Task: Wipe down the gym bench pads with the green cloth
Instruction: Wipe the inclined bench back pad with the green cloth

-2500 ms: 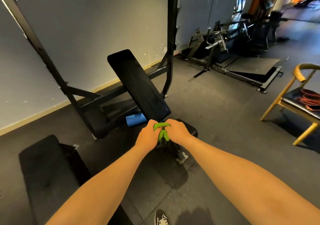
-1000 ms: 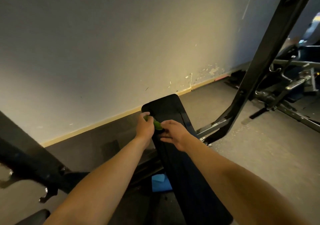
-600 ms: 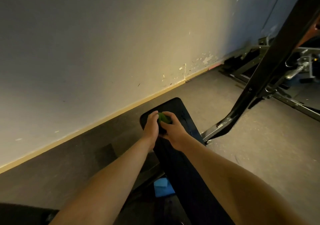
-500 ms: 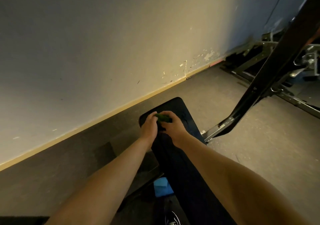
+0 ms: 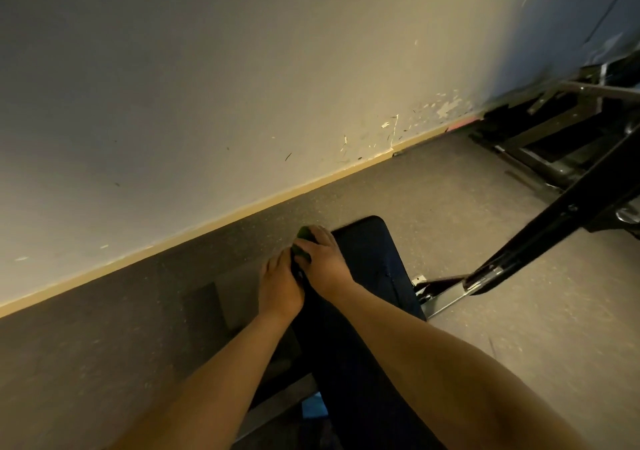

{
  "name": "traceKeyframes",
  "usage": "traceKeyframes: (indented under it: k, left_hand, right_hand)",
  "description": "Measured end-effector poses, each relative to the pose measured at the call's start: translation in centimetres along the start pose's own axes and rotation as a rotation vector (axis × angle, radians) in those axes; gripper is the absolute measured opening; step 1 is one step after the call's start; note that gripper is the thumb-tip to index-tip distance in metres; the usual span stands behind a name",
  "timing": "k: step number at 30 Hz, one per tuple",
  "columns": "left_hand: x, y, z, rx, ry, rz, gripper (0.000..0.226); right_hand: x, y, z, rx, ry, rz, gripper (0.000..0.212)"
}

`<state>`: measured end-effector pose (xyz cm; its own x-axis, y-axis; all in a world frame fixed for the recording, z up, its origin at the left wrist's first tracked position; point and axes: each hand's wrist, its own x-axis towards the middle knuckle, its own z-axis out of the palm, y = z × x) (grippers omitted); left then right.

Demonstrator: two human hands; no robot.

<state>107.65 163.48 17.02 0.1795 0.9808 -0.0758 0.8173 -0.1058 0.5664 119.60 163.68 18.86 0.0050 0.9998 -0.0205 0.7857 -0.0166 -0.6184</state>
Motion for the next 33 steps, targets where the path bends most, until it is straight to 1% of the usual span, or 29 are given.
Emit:
traceKeyframes:
  k: [2,4,6,7,11,14,15,17,18,19,21,22,25,27,28,30,33]
  left_hand:
    - [0.4,-0.2,0.5,0.021,0.047,-0.01,0.05]
    - [0.7,0.0,0.6,0.009,0.018,-0.047,0.05]
    - [0.9,-0.1,0.6,-0.004,-0.033,-0.091,0.051]
    - [0.9,-0.2,0.5,-0.008,-0.043,-0.099,0.052]
    - [0.9,-0.4,0.2,-0.033,-0.045,-0.082,0.05]
    - [0.9,-0.5,-0.2,-0.075,-0.051,-0.072,0.052]
    - [0.9,-0.6,-0.3,-0.08,-0.056,-0.071,0.052]
    - [1.0,-0.7,-0.4,-0.08,-0.068,-0.07,0.052]
    - [1.0,-0.7,-0.4,-0.079,-0.076,-0.077,0.052]
    - [1.1,-0.6,-0.4,-0.066,-0.074,-0.075,0.052]
    - [1.4,-0.6,-0.2,0.003,-0.082,-0.039,0.055]
    - [1.5,-0.7,-0.1,0.049,-0.088,-0.017,0.058]
    - [1.4,-0.5,0.3,0.053,-0.073,-0.032,0.063]
    - [1.2,-0.3,0.3,0.017,-0.058,-0.074,0.059]
    - [1.2,-0.1,0.3,0.013,-0.063,-0.089,0.058]
    - [1.2,0.3,0.0,0.051,-0.101,-0.089,0.057]
    - [1.2,0.6,-0.4,0.135,-0.159,-0.054,0.062]
  right_hand:
    - [1.0,0.8,0.1,-0.154,-0.05,-0.09,0.042]
    - [1.7,1.9,-0.5,-0.27,-0.071,-0.196,0.044]
    - [2.3,3.0,-1.2,-0.292,-0.032,-0.272,0.041]
    - [2.5,3.5,-1.4,-0.295,-0.002,-0.278,0.04]
    - [2.9,4.5,-1.4,-0.314,0.116,-0.197,0.038]
    - [3.7,5.5,-1.6,-0.329,0.183,-0.068,0.043]
    - [3.9,5.5,-1.7,-0.329,0.191,-0.012,0.043]
    - [4.2,4.6,-1.4,-0.328,0.205,0.085,0.036]
    - [4.2,3.7,-0.8,-0.35,0.186,0.098,0.034]
    - [4.4,2.6,-0.1,-0.367,0.152,0.084,0.037]
    - [4.2,0.7,1.6,-0.342,0.08,-0.009,0.049]
    - [4.1,0.3,2.0,-0.308,0.04,-0.061,0.051]
    - [4.2,1.1,0.7,-0.148,-0.076,-0.233,0.031]
    - [4.0,2.4,-0.8,-0.142,-0.09,-0.347,0.028]
    - [4.0,3.2,-1.5,-0.148,-0.069,-0.352,0.028]
    - [4.2,4.9,-2.7,-0.17,0.005,-0.271,0.027]
    - [4.5,7.6,-4.5,-0.183,0.139,-0.085,0.029]
